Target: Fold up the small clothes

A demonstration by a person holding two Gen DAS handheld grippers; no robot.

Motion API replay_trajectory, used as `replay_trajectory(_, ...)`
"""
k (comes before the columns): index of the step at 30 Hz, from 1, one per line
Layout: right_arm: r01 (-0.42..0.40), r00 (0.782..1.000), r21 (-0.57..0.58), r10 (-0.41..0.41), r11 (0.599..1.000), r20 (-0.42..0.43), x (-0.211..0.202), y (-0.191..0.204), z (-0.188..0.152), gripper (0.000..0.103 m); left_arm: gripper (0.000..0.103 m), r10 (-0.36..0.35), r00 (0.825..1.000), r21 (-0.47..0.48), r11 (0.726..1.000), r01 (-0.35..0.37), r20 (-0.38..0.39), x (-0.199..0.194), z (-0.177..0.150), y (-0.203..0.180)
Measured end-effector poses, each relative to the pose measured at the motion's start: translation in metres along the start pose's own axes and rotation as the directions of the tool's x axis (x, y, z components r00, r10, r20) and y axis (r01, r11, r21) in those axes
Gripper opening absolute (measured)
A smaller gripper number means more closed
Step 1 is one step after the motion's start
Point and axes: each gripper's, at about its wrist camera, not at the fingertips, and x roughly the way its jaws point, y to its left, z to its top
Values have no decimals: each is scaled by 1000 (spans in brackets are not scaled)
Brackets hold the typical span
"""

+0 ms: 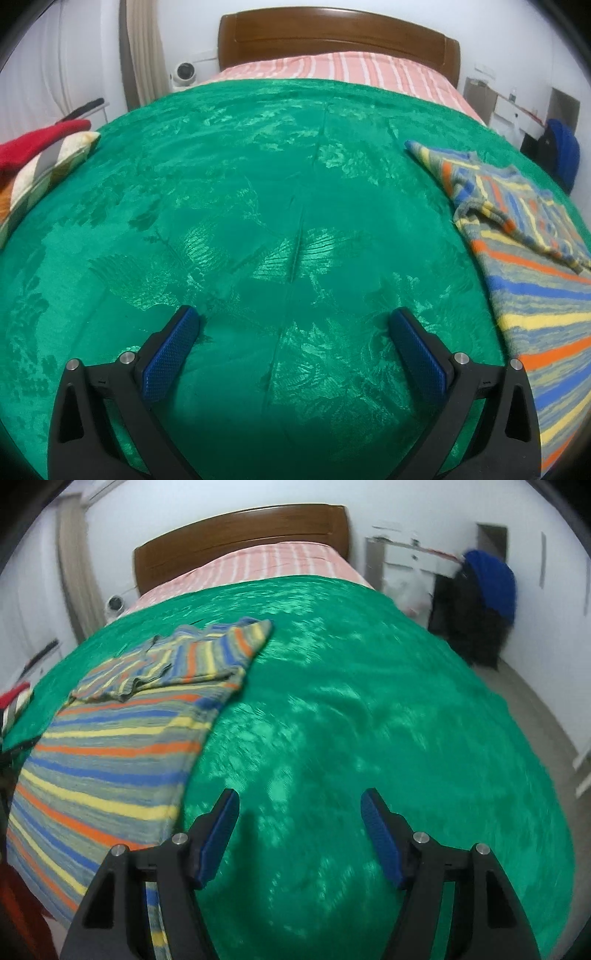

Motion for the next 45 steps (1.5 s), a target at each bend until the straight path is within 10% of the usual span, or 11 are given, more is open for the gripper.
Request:
replay_trajectory(8,-36,998,-45,38,998,46,-24,5,16,68,101,-138,986,-65,989,132,-91,-40,-7,6)
replay_trajectory(13,-185,983,-216,176,959,-57,-52,22,20,68,101,-374,897,-102,927,360,-235,-89,-54,-11)
replay_trajectory(19,-382,893,-191,308,904,-330,-55,44,-33,68,97,-361,853,-8,922,387,-377,-112,-99,-48)
replay_trajectory(26,-416,811,-95,322,904,-489,-32,57,-73,55,65,-283,823,102,921,377,-492,-118,-119,-68)
replay_trajectory(28,-428,801,-96,328,899,-501,-29,61,-73,39,50,-281,806,101,917,385,-520,-119,-121,-68)
replay_trajectory(30,-443,791,-85,344,893,-506,-26,65,-71,12,7,-289,784,72,919,388,-549,-117,-127,-61)
replay_trajectory(31,-446,784,-73,349,892,-513,-23,65,-69,4,7,-312,766,37,916,400,-563,-116,-128,-56)
replay_trajectory(39,-507,767,98,500,856,-402,-44,37,-26,4,5,-547,704,-215,834,509,-453,-135,-90,-32)
replay_trajectory(45,-531,815,126,545,838,-195,-32,25,49,4,5,-629,735,-250,776,579,-253,-112,-7,-36)
